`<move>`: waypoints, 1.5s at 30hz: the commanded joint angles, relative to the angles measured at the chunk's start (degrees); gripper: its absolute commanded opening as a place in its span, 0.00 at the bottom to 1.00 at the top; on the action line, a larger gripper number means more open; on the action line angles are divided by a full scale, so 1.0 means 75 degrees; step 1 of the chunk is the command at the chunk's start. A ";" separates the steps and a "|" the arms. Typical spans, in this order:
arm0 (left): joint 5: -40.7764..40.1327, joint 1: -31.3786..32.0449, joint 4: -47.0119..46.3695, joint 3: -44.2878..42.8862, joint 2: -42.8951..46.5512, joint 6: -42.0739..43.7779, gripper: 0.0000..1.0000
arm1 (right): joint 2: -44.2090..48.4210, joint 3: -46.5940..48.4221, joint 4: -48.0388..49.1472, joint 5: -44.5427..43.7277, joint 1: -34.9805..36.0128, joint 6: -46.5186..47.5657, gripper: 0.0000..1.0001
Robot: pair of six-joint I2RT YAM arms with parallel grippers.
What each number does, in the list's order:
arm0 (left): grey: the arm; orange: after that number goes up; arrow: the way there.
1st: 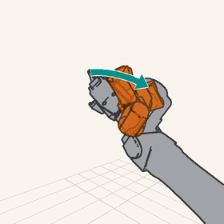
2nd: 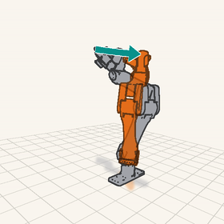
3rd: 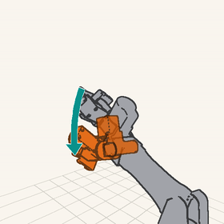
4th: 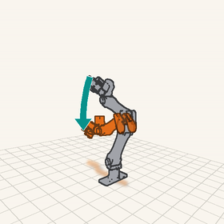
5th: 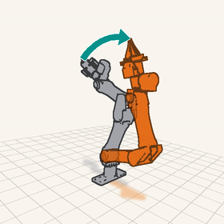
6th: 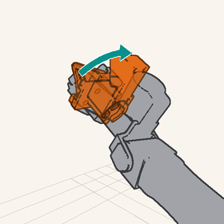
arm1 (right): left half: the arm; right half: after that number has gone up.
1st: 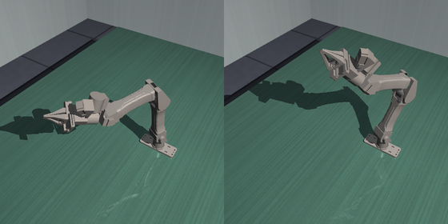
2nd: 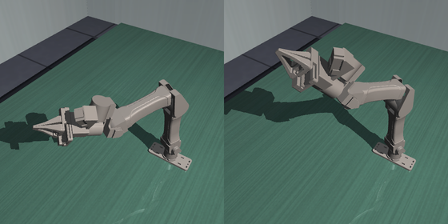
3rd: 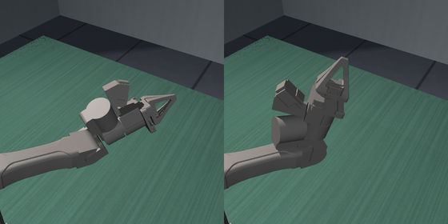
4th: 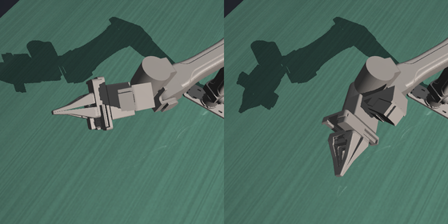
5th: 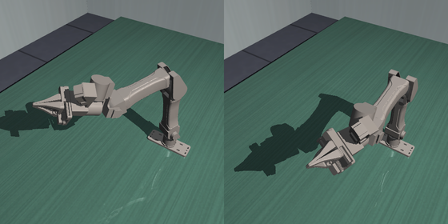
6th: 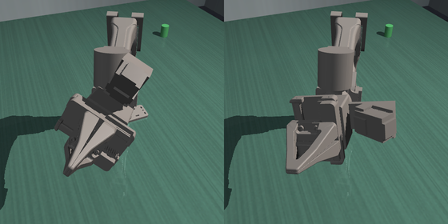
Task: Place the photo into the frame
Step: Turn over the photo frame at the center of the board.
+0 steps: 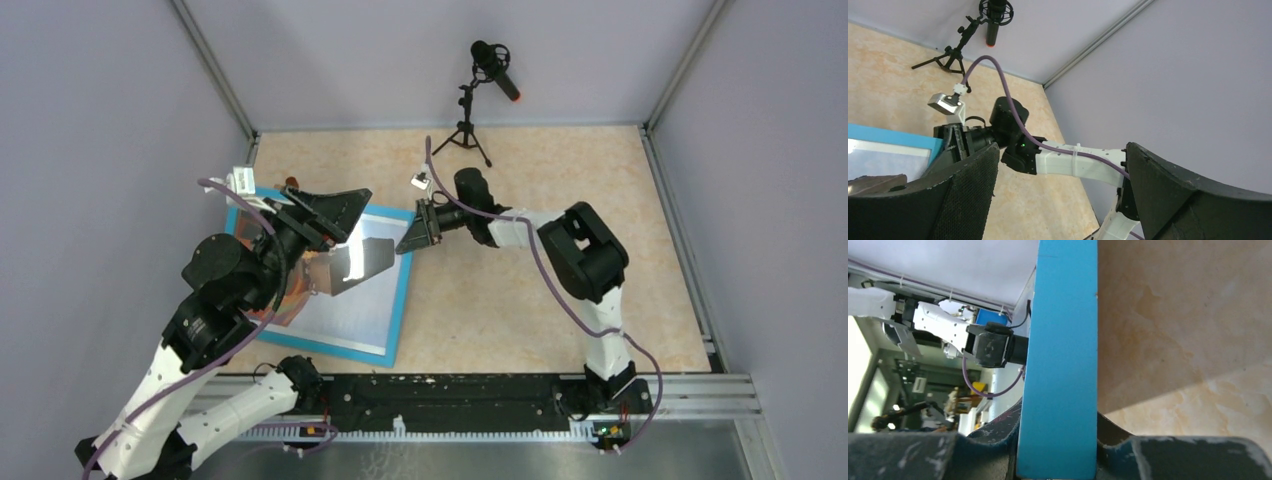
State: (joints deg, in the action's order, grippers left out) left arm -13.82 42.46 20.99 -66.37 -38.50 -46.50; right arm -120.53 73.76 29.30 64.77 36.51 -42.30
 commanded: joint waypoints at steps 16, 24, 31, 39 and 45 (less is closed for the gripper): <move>0.0019 -0.0007 -0.0409 0.0411 -0.0112 0.0288 0.98 | -0.2900 0.4350 -0.5162 0.0722 0.0223 0.2851 0.00; 0.0004 -0.0012 -0.0446 0.0482 -0.0110 0.0352 0.98 | -0.2751 0.4525 -0.5100 -0.1113 0.0189 0.1897 0.14; -0.0043 -0.0009 -0.0398 0.0435 0.0015 0.0331 0.98 | -0.2504 0.4902 -0.6526 -0.2616 0.0204 0.2199 0.50; -0.0161 -0.0005 -0.0056 0.0096 0.0030 0.0420 0.98 | -0.0424 0.4448 -0.8388 -0.5970 0.0159 0.2879 0.73; -0.0266 -0.0006 0.0292 -0.0383 0.0060 0.0688 0.98 | 0.2571 0.2680 -0.9011 -0.7951 0.0187 0.3170 0.80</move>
State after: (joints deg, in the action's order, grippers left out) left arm -14.70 42.46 22.55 -65.28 -38.50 -43.90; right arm -119.33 101.01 -33.36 19.20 37.91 -21.63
